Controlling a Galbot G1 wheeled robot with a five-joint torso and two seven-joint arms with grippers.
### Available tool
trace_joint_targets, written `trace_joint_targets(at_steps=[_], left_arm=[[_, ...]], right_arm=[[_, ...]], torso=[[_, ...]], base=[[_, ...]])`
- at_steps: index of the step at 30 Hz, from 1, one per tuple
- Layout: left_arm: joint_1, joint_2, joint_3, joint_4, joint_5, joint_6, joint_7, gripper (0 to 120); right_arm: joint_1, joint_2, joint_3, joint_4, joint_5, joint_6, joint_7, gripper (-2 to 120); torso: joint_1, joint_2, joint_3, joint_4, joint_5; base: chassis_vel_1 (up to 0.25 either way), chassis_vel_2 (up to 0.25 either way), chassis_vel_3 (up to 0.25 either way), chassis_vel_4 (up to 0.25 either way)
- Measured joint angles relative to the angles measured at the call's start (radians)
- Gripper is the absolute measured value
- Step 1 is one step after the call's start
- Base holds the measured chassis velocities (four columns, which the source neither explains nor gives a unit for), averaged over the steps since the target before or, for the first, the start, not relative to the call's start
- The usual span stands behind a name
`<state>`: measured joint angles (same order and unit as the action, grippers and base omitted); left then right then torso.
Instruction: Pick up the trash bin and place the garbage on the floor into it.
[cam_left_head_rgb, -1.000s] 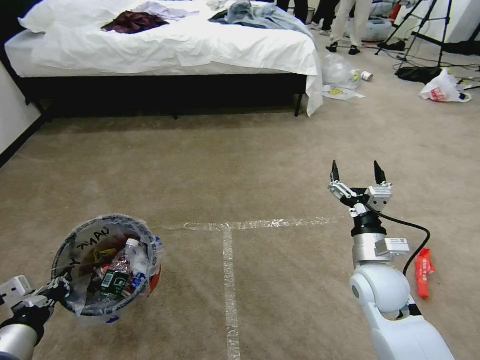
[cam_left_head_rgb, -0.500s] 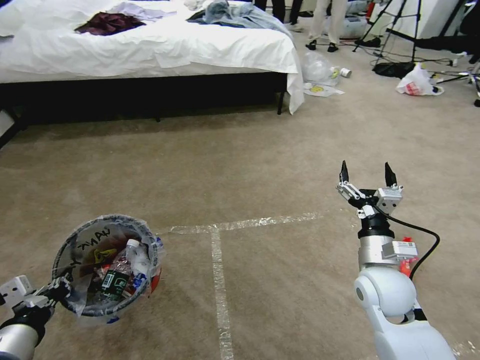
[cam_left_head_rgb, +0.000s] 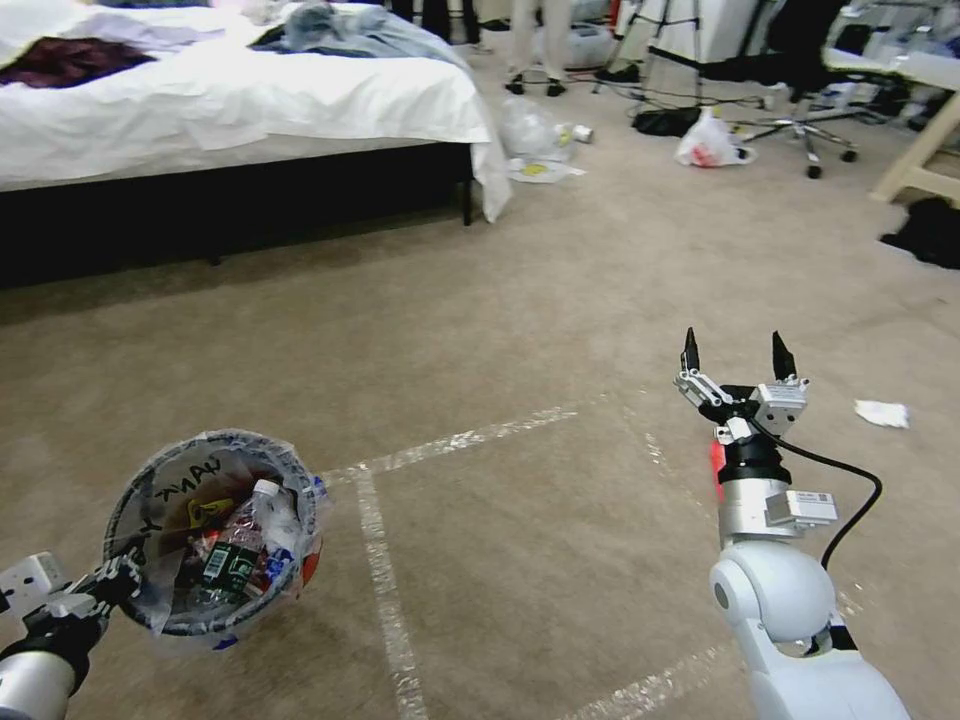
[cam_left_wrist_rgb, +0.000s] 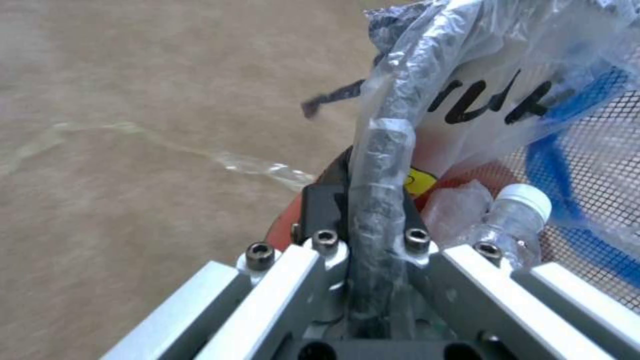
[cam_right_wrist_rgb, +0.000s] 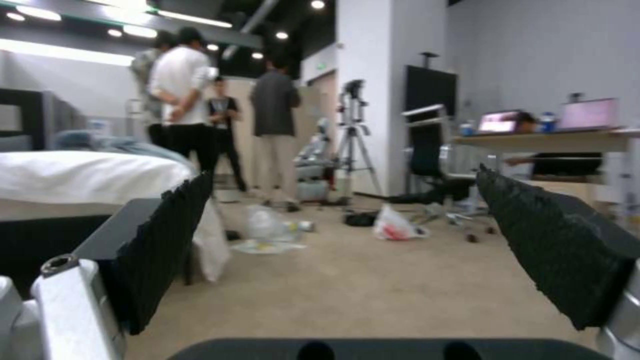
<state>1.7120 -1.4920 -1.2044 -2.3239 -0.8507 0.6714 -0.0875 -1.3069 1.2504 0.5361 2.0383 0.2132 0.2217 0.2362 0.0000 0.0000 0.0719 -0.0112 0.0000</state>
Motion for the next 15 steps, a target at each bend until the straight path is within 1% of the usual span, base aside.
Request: trace_joint_targets(at_steps=[15], left_arm=[[-0.001, 0.003, 0.001, 0.005, 0.0, -0.003, 0.003, 0]], right_arm=[[-0.006, 0.003, 0.001, -0.016, -0.025, 0.014, 0.002, 100]], torso=[[0.0, 0.0, 0.0, 0.0001, 0.0]], base=[[-0.119, -0.125, -0.127, -0.125]])
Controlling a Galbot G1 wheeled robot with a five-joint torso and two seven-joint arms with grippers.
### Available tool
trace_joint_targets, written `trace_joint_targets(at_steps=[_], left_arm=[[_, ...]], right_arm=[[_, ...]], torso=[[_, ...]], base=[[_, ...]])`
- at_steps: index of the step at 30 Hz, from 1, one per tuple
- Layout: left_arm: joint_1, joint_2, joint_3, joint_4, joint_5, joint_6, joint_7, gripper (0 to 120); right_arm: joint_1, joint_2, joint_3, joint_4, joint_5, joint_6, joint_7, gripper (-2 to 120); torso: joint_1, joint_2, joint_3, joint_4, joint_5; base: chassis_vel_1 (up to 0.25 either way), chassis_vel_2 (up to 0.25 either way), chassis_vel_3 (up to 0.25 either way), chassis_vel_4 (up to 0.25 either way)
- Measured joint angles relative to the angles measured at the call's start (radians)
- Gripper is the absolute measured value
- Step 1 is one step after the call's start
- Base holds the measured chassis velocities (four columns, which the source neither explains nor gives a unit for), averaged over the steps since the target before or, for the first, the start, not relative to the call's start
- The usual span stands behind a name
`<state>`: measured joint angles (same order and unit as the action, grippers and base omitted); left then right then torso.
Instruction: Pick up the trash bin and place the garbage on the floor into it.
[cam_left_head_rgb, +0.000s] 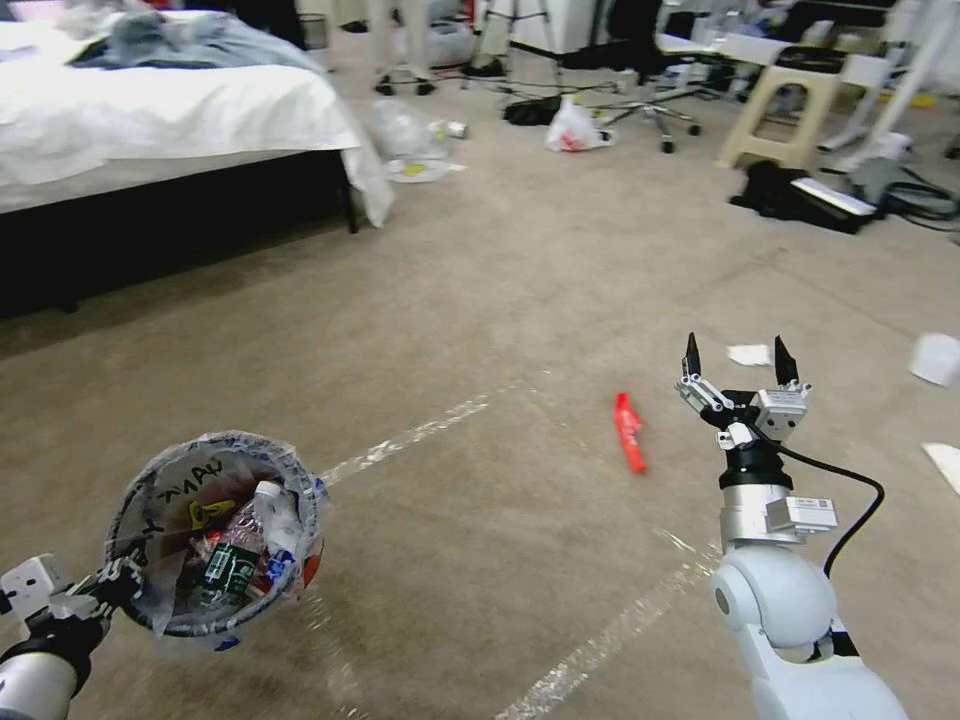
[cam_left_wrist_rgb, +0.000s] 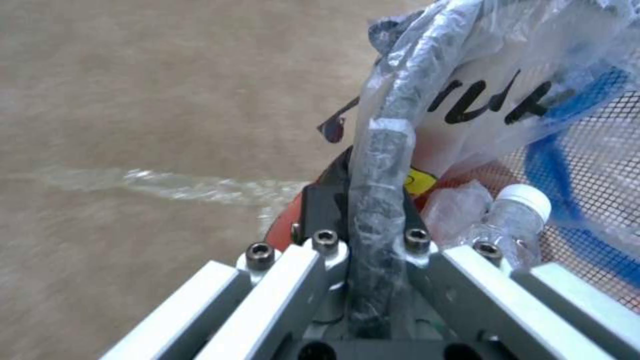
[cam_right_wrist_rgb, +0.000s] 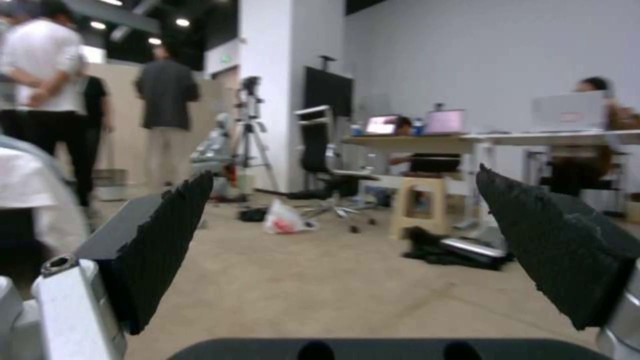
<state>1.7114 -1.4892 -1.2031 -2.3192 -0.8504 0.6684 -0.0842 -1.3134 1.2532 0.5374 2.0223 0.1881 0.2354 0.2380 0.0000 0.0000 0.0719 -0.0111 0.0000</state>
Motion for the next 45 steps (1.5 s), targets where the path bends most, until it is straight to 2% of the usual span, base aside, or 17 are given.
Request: trace_joint_targets(at_steps=[13, 18, 24, 45], left_arm=[[-0.002, 0.0, 0.0, 0.001, -0.003, -0.002, -0.004, 0], [-0.002, 0.001, -0.001, 0.001, -0.004, -0.002, -0.005, 0], [-0.006, 0.001, 0.001, 0.003, -0.004, -0.002, -0.006, 0], [-0.011, 0.006, -0.002, 0.012, -0.006, -0.002, -0.008, 0]], right_arm=[[0.008, 0.0, -0.007, -0.009, -0.002, 0.001, 0.002, 100], [0.011, -0.001, -0.01, -0.014, -0.003, 0.001, 0.002, 100], [0.013, -0.002, -0.01, -0.02, -0.003, 0.003, 0.002, 100], [0.021, 0.008, -0.02, -0.046, -0.011, 0.016, 0.002, 100]], torso=[[0.0, 0.0, 0.0, -0.0003, 0.0], [0.0, 0.0, 0.0, 0.0005, -0.0001], [0.0, 0.0, 0.0, -0.0002, -0.0001], [0.0, 0.0, 0.0, 0.0, -0.0001]], base=[[-0.104, -0.105, -0.11, -0.109], [-0.009, -0.011, -0.005, -0.01], [0.0, 0.0, 0.0, 0.0], [0.0, 0.0, 0.0, 0.0]])
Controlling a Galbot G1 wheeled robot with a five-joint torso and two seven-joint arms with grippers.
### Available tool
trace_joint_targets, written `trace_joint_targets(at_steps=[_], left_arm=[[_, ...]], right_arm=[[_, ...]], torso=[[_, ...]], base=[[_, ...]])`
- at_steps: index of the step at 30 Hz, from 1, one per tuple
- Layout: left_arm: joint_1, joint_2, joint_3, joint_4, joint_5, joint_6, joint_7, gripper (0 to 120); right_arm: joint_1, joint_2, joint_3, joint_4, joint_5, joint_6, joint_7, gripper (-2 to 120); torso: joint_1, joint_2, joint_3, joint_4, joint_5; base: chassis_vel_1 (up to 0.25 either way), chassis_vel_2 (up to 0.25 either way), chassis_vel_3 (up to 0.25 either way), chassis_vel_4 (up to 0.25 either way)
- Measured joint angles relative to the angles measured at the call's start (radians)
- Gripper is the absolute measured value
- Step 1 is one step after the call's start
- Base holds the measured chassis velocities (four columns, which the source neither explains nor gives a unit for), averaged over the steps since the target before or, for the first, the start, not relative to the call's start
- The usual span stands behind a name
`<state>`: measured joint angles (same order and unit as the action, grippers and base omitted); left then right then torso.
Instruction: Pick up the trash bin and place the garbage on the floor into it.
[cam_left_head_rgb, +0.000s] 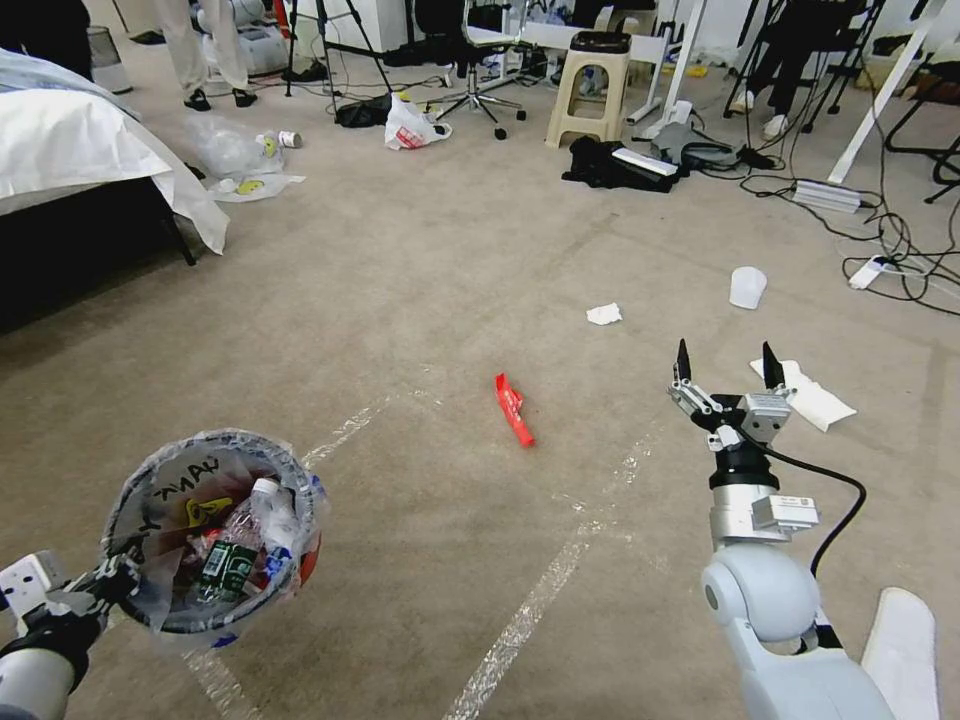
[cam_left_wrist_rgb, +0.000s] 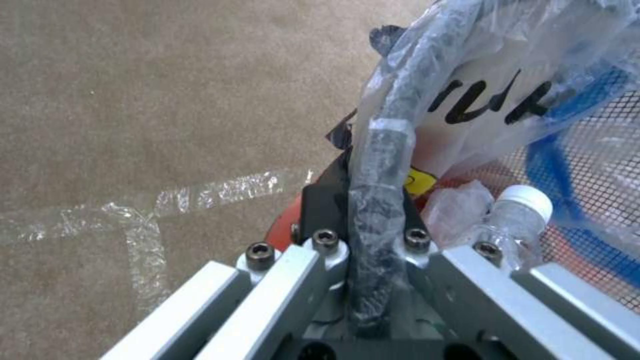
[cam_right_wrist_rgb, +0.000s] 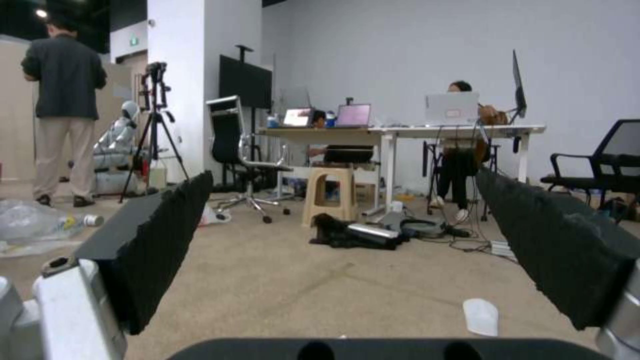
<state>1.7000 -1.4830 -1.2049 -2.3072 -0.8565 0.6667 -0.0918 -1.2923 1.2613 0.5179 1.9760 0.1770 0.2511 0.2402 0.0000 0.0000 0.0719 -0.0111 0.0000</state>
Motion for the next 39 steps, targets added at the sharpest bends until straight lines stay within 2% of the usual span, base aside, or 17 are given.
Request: trace_joint_targets(at_steps=[39], left_arm=[[0.004, -0.003, -0.01, -0.003, -0.005, -0.004, 0.001, 0]], right_arm=[[0.007, -0.003, -0.009, -0.011, -0.002, 0.006, 0.0, 100]], torso=[[0.0, 0.0, 0.0, -0.0001, 0.0]], base=[[-0.015, -0.017, -0.017, -0.017]])
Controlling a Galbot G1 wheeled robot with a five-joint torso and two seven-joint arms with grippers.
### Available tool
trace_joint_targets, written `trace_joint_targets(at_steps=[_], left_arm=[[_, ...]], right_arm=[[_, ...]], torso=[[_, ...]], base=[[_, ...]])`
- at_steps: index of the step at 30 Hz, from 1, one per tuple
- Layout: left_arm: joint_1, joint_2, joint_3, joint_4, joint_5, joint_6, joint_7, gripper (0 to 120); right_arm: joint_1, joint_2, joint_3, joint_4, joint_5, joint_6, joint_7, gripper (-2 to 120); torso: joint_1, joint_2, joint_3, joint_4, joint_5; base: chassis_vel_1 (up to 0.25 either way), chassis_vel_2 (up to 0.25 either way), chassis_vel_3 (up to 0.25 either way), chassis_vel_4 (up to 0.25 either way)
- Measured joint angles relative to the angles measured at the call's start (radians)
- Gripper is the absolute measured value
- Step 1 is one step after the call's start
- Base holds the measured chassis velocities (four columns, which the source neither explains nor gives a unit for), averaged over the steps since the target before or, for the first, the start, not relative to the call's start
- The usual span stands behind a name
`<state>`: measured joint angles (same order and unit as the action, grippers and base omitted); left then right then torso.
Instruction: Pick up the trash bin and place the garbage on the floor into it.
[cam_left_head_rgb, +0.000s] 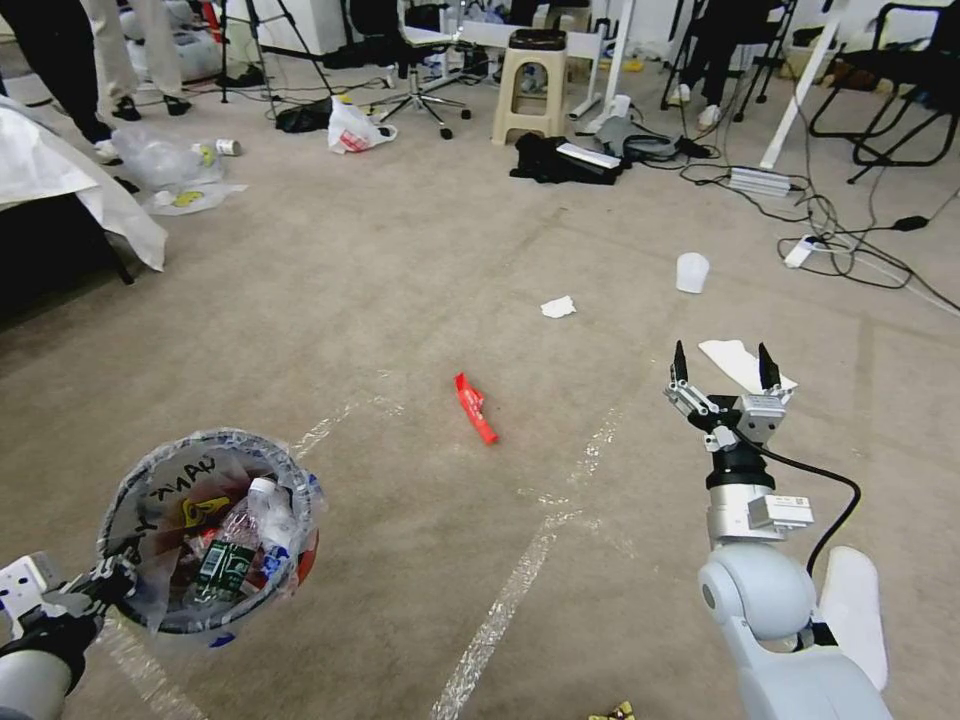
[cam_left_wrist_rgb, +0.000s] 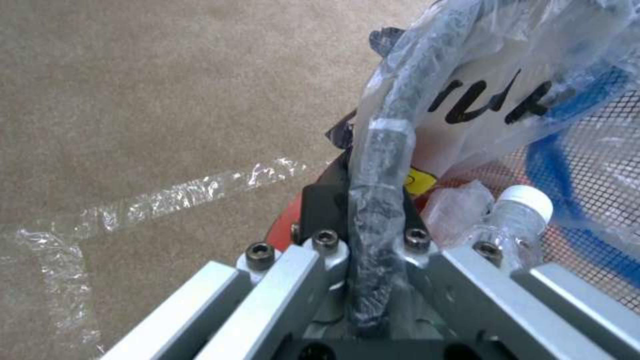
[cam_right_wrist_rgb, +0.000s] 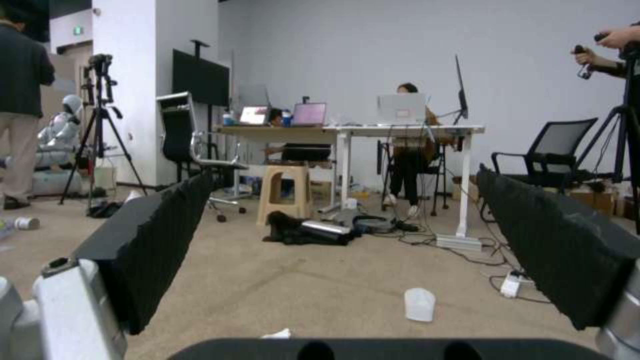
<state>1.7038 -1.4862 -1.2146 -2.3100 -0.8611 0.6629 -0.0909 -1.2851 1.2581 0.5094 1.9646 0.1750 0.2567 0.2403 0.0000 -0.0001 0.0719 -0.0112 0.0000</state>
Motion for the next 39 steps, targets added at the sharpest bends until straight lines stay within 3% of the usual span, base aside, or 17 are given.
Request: trace_joint_targets(at_steps=[39], left_arm=[[-0.025, 0.002, 0.006, 0.025, 0.003, -0.003, 0.0, 0]], right_arm=[[0.019, -0.001, -0.012, -0.026, -0.006, 0.005, 0.004, 100]], torso=[[0.0, 0.0, 0.0, -0.0001, 0.0]], base=[[0.0, 0.0, 0.0, 0.0]])
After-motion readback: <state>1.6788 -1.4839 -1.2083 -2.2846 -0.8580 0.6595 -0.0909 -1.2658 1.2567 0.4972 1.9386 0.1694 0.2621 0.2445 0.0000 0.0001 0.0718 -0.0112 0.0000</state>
